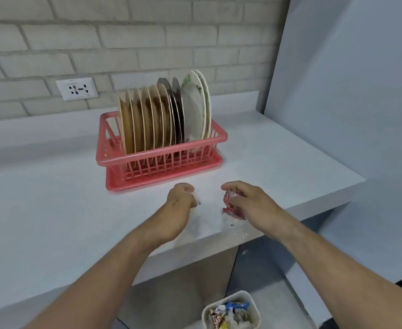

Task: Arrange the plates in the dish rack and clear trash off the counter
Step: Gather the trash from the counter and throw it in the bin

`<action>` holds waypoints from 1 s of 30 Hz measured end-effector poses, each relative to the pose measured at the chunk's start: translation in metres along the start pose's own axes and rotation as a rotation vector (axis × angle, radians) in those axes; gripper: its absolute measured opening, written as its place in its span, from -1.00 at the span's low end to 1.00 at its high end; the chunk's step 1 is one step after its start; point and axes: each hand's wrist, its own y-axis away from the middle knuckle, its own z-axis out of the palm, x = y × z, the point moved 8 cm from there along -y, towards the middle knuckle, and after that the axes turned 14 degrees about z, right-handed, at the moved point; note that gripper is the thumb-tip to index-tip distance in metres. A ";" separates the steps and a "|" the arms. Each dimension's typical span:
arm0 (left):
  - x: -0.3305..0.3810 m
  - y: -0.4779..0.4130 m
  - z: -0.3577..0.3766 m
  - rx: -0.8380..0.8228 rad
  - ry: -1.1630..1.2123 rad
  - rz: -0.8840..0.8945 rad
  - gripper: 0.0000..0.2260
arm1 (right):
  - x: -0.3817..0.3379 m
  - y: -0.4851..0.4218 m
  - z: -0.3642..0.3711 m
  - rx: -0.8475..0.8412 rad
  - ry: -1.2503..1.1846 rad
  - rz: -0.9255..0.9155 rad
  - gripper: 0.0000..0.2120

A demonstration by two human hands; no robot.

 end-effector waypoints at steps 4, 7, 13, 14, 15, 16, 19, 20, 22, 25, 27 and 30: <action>0.004 0.014 0.072 -0.156 -0.128 -0.003 -0.68 | 0.047 0.008 -0.039 0.061 0.196 0.003 -0.64; -0.013 0.027 0.116 -0.195 -0.175 -0.018 -0.72 | 0.085 0.014 -0.053 0.047 0.176 0.011 -0.75; -0.093 0.042 0.169 -0.151 -0.218 -0.133 -0.60 | 0.164 0.001 -0.063 0.019 0.159 0.134 -0.84; -0.101 0.045 0.171 -0.126 -0.221 -0.153 -0.63 | 0.175 -0.001 -0.061 0.022 0.161 0.157 -0.78; -0.111 0.049 0.175 -0.106 -0.230 -0.170 -0.66 | 0.187 -0.002 -0.059 0.015 0.152 0.177 -0.71; -0.126 0.052 0.184 -0.102 -0.249 -0.186 -0.70 | 0.208 -0.009 -0.057 0.005 0.145 0.210 -0.66; -0.167 0.057 0.204 -0.070 -0.304 -0.184 -0.78 | 0.260 -0.021 -0.051 -0.012 0.225 0.267 -0.78; -0.181 0.058 0.211 -0.067 -0.327 -0.167 -0.79 | 0.281 -0.026 -0.049 -0.004 0.274 0.280 -0.85; -0.213 0.066 0.228 -0.071 -0.350 -0.167 -0.77 | 0.323 -0.037 -0.044 0.019 0.353 0.292 -0.88; -0.263 0.081 0.256 -0.145 -0.349 -0.181 -0.79 | 0.374 -0.050 -0.036 0.077 0.404 0.300 -0.93; -0.301 0.091 0.279 -0.205 -0.356 -0.183 -0.76 | 0.403 -0.060 -0.028 0.103 0.343 0.279 -0.92; -0.355 0.093 0.308 -0.232 -0.388 -0.167 -0.65 | 0.454 -0.078 -0.017 0.127 0.361 0.303 -0.91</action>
